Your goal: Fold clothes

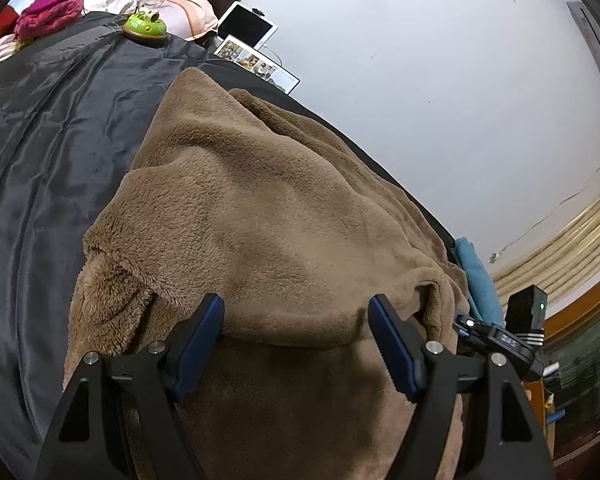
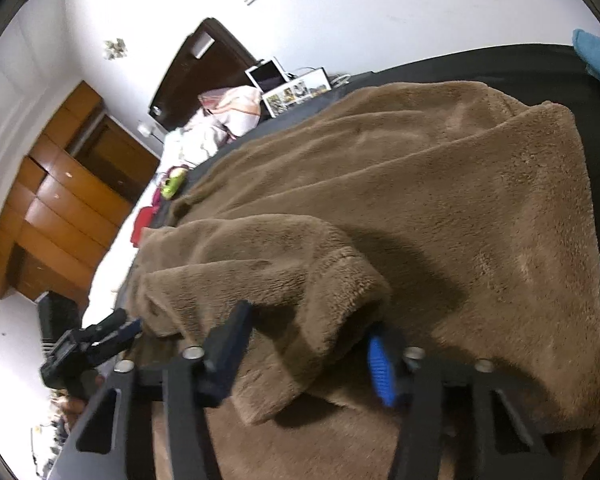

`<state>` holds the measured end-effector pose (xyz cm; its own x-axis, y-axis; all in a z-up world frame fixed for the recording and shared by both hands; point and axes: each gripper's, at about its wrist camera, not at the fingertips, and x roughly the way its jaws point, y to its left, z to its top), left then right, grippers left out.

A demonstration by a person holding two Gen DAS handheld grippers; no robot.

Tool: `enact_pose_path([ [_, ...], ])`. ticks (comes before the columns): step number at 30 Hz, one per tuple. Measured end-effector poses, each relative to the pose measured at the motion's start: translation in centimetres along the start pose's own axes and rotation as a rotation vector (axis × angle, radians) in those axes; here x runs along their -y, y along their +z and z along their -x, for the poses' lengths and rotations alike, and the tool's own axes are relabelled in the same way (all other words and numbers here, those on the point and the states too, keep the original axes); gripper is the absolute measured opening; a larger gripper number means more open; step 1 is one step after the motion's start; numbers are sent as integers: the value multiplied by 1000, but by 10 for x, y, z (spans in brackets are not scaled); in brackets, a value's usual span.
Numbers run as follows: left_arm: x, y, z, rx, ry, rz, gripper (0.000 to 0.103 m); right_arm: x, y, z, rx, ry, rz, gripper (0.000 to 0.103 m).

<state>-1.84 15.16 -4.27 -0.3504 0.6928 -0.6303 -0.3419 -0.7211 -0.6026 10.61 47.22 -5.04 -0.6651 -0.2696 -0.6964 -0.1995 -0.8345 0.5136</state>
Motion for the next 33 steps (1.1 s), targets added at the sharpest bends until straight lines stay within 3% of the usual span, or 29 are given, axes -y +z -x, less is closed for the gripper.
enact_pose_path([
  [1,2,-1,-1,0,2,-5,78,0,1,-1,2,-18,4,26],
  [3,2,0,0,3,2,-10,78,-3,4,5,28,-43,16,14],
  [9,-3,0,9,39,-6,-10,79,-35,29,64,253,-142,140,12],
  [12,-1,0,6,31,5,-25,79,-44,39,83,302,-197,187,12],
  [19,-9,-1,0,21,66,-22,79,-20,33,74,243,-382,193,12],
  [23,-5,-2,-2,24,93,-52,79,8,28,61,175,-398,141,12],
  [32,-3,-4,-3,33,113,-77,79,-2,23,69,253,-517,219,12],
  [33,-3,-4,-3,36,117,-79,79,-2,23,65,231,-528,224,12],
])
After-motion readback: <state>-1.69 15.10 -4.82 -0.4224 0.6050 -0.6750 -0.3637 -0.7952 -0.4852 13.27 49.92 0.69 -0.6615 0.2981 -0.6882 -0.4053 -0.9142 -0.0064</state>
